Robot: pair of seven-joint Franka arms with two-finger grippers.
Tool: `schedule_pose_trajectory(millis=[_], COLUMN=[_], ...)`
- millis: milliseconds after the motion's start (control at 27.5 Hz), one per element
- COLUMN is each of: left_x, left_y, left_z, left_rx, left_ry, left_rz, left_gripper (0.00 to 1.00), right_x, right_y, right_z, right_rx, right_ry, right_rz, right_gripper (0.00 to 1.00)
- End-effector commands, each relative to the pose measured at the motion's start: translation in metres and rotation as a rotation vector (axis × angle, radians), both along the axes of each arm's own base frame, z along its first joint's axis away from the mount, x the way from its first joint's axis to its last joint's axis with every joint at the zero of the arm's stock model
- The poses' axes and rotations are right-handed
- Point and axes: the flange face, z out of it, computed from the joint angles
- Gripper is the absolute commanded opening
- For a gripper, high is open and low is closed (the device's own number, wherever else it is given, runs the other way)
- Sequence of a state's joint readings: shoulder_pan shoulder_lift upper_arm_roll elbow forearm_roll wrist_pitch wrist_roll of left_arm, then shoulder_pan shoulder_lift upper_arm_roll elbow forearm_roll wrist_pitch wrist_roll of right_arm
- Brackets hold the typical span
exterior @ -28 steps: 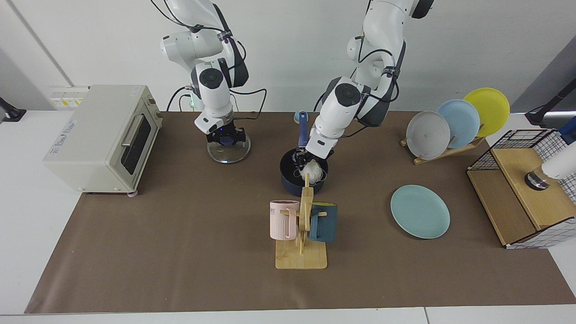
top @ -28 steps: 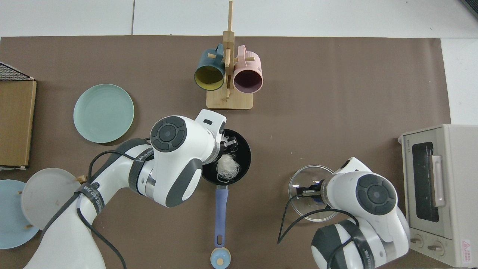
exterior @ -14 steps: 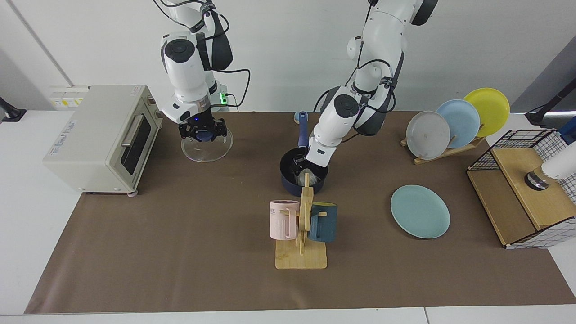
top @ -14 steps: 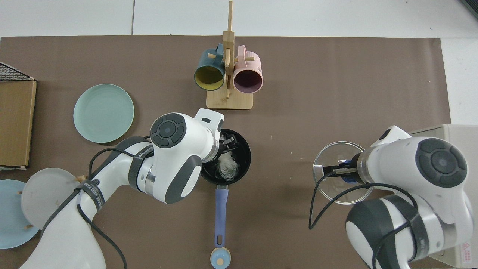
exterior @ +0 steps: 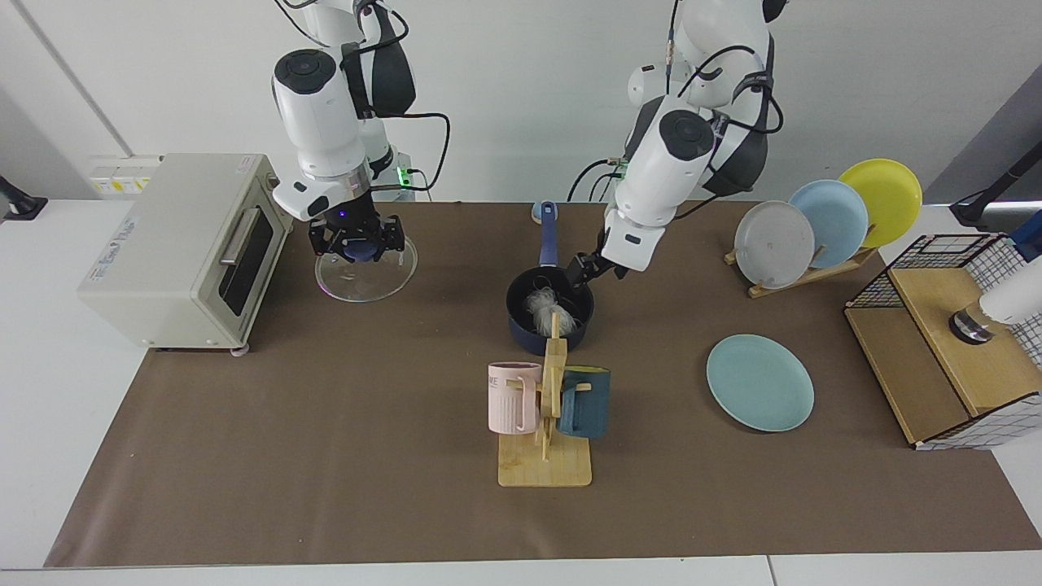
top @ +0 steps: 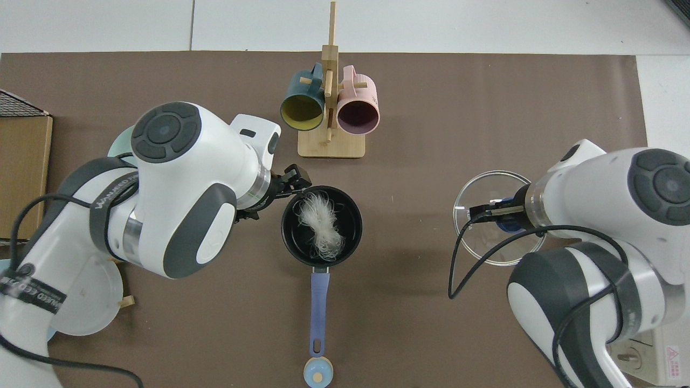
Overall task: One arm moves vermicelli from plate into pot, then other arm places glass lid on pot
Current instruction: 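Release the vermicelli into the pot and withdraw the left gripper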
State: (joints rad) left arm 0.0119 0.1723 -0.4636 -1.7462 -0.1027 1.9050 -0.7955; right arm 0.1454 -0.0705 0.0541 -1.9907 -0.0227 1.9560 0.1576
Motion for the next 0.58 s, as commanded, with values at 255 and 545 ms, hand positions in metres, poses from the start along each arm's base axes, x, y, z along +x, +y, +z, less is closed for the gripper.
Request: schedule_pose_trajectory(millis=[255, 545], left_x=[-0.019, -0.018], left_y=[0.130, 0.230], left_z=[0.100, 0.109], left_rx=[0.062, 0.063], left_ry=[-0.078, -0.073], left_rz=[-0.070, -0.170], left_gripper=[0.99, 0.99], right_x=[0.027, 0.017], right_y=[0.053, 0.133], right_z=[0.010, -0.013], right_rx=[0.010, 0.010], right_ry=[-0.007, 0.016], right_rz=[-0.052, -0.115], right_gripper=[0.00, 0.00])
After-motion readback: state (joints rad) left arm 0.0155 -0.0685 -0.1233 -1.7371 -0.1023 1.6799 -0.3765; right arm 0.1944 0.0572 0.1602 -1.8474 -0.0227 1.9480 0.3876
